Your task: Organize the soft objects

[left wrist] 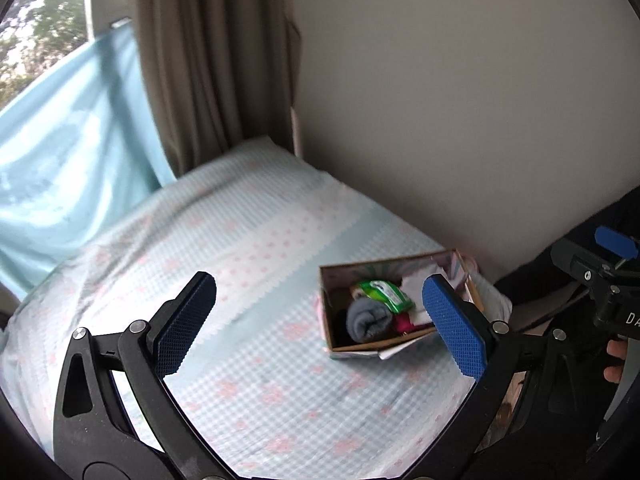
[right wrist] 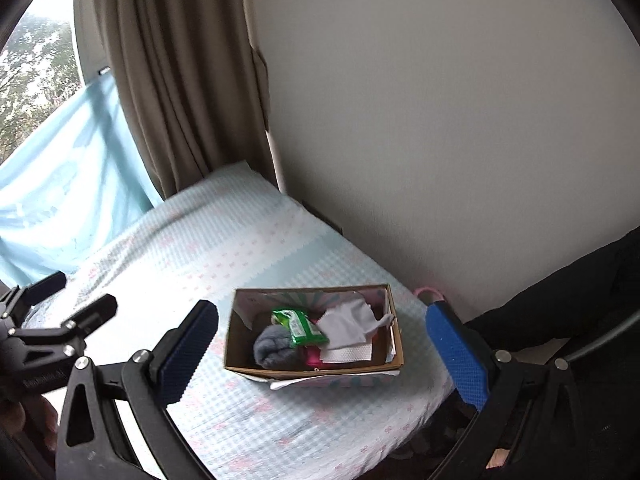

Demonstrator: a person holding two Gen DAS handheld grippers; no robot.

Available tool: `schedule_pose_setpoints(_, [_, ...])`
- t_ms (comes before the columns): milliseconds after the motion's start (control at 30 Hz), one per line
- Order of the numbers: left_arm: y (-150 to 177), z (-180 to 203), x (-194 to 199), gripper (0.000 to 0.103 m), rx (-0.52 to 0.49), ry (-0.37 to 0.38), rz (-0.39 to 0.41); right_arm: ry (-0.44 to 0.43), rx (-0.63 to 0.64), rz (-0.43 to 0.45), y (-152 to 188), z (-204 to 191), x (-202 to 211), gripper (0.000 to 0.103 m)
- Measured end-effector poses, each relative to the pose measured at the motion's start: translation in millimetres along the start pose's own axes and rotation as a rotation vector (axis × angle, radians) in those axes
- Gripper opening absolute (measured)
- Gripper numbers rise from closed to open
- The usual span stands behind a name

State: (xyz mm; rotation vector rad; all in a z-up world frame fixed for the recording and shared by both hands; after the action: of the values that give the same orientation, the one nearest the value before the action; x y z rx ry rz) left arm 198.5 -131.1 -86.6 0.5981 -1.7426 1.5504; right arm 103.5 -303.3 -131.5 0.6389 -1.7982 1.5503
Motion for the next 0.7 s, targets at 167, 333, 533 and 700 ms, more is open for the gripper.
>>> schedule_pose_setpoints(167, [11.2, -23.3, 48.0, 0.103, 0.019, -0.007, 0.081, 0.020, 0.002, 0.057, 11.1, -15.4, 38.4, 0.103])
schedule_pose_setpoints(333, [25.5, -34.1, 79.3, 0.103, 0.023, -0.009, 0.140, 0.037, -0.003, 0.114, 21.5, -24.9, 66.0, 0.103])
schedule_pose_setpoints(533, [43.6, -43.7, 99.0, 0.103, 0.027, -0.015, 0.184, 0.067, -0.003, 0.157, 34.8, -35.3, 80.6, 0.103])
schedule_pose_setpoints(700, [51.5, -50.0, 105.6, 0.103, 0.037, -0.016, 0.202, 0.072, -0.005, 0.173, 38.7, -37.8, 87.2, 0.103])
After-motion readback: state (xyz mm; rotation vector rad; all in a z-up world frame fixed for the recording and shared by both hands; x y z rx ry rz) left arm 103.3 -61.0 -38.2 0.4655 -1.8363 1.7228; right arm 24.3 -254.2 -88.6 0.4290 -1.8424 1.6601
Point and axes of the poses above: each gripper's, at about its wrist camera, not at the fingertips, and x roughly against the way its jaws point, z to its right, y to its underside, the point moved 2 cm from there along -x, roughly the way its jaws point, and after that the axes turned 7 degrees about -z, right-handed, at the moved point
